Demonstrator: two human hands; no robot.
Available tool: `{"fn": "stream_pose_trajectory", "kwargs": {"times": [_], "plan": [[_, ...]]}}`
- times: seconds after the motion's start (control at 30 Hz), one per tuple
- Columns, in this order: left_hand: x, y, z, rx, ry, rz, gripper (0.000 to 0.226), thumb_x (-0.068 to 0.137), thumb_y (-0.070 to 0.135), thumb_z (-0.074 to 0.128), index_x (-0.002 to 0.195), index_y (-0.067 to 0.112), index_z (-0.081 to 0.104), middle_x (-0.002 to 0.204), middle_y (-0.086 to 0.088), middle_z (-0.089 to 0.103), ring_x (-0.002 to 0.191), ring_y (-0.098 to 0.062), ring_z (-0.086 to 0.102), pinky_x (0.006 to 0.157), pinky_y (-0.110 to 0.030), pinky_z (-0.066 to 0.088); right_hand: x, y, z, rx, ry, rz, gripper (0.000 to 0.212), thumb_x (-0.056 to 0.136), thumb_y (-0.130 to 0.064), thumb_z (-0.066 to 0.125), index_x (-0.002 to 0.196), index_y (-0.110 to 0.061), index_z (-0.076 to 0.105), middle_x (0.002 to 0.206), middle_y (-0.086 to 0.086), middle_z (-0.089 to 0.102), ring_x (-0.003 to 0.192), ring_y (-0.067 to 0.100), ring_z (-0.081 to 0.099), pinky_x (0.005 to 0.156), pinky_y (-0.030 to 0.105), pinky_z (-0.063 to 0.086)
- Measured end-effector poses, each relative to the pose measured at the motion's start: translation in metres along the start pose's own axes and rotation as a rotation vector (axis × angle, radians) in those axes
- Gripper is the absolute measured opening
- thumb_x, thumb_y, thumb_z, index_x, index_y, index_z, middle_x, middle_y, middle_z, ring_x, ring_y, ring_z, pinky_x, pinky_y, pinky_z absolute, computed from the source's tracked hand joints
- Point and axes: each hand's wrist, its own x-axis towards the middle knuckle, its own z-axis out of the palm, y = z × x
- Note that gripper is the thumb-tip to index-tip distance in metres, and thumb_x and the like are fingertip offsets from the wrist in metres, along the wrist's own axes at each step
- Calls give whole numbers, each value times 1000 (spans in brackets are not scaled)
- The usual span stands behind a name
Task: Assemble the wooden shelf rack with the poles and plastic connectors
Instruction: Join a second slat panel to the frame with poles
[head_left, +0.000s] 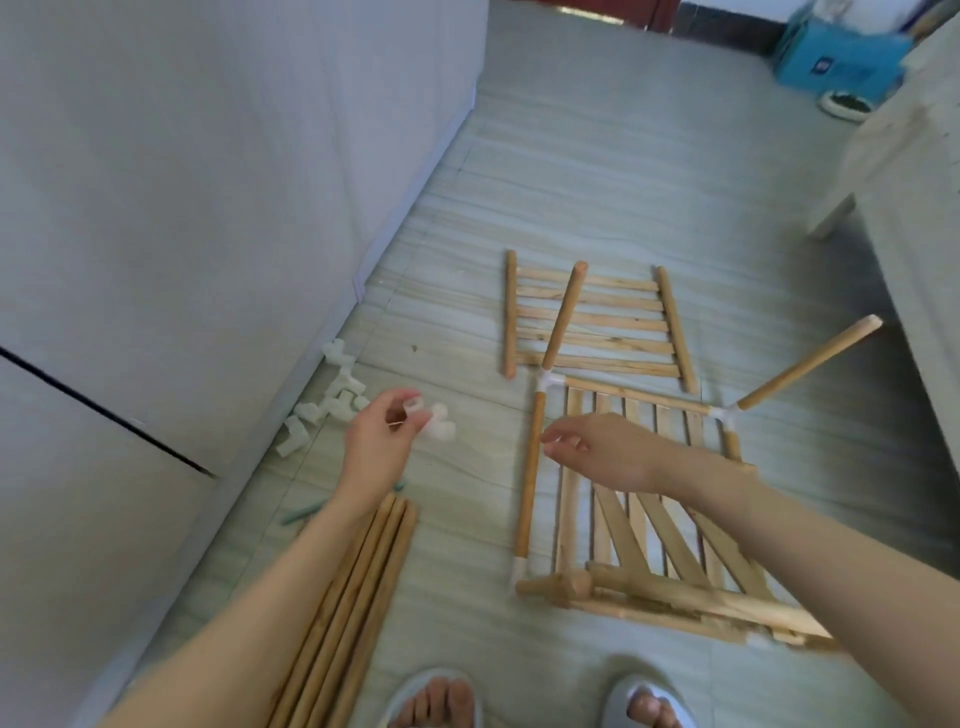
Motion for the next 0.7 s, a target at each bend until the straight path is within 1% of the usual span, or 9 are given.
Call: {"fn": "stream_pose_trajectory", "kwargs": {"times": [0.1, 0.17, 0.23, 0.3, 0.37, 0.5, 0.57, 0.67, 0.7], "plan": [[-29, 55, 7, -362, -36, -63, 19, 85, 9, 66, 102, 14, 60, 99, -8, 64, 79, -14, 63, 64, -10, 50, -38, -7, -7, 136, 114, -9, 39, 97, -37, 44, 132, -21, 49, 123, 1, 56, 111, 15, 52, 95, 26, 39], [-50, 84, 12, -501, -57, -86, 18, 83, 7, 68, 99, 12, 60, 96, -8, 64, 82, -16, 63, 63, -11, 51, -63, -11, -5, 300, 216, -37, 38, 93, -38, 52, 129, -24, 51, 113, -3, 57, 96, 10, 56, 92, 27, 44], [-69, 106, 18, -608, -109, -105, 22, 82, 4, 68, 102, 4, 60, 92, -9, 62, 83, -17, 63, 66, -15, 54, -84, -16, 1, 500, 314, -113, 32, 90, -33, 59, 120, -27, 55, 105, -2, 60, 87, 11, 59, 86, 30, 50], [-87, 119, 22, -639, -169, -95, 25, 81, 3, 69, 104, 0, 59, 89, -10, 61, 79, -17, 64, 68, -19, 55, -101, -23, 7, 670, 406, -198, 21, 87, -27, 64, 106, -32, 58, 97, -1, 64, 84, 14, 61, 76, 29, 54], [-103, 123, 23, -638, -212, -79, 21, 79, 5, 71, 96, 6, 60, 92, -9, 65, 79, -19, 69, 70, -21, 54, -115, -25, 11, 708, 500, -244, 17, 84, -25, 67, 98, -33, 60, 86, -2, 67, 77, 12, 63, 66, 23, 53], [-126, 115, 24, -631, -307, -41, 15, 78, 8, 73, 90, 12, 65, 85, -5, 74, 82, -20, 71, 68, -18, 53, -130, -20, 15, 679, 599, -260, 11, 84, -20, 67, 92, -28, 63, 70, -7, 64, 60, 1, 61, 65, 22, 52], [-133, 108, 26, -629, -339, -43, 10, 81, 7, 69, 90, 11, 65, 81, -4, 74, 79, -19, 71, 67, -19, 54, -133, -17, 19, 658, 597, -267, 16, 84, -15, 68, 90, -28, 61, 70, -7, 63, 57, 0, 58, 61, 19, 49], [-136, 98, 30, -579, -335, -24, 12, 87, 5, 62, 90, 15, 67, 80, 0, 74, 78, -13, 70, 66, -18, 53, -131, -14, 27, 617, 510, -239, 14, 84, -14, 68, 88, -26, 62, 79, 3, 65, 62, 5, 57, 60, 20, 49], [-137, 94, 32, -558, -328, -26, 13, 88, 6, 61, 90, 18, 67, 81, 2, 74, 78, -11, 70, 67, -18, 52, -130, -13, 30, 591, 488, -223, 12, 84, -15, 68, 88, -25, 62, 82, 3, 65, 65, 6, 58, 61, 21, 50]]}}
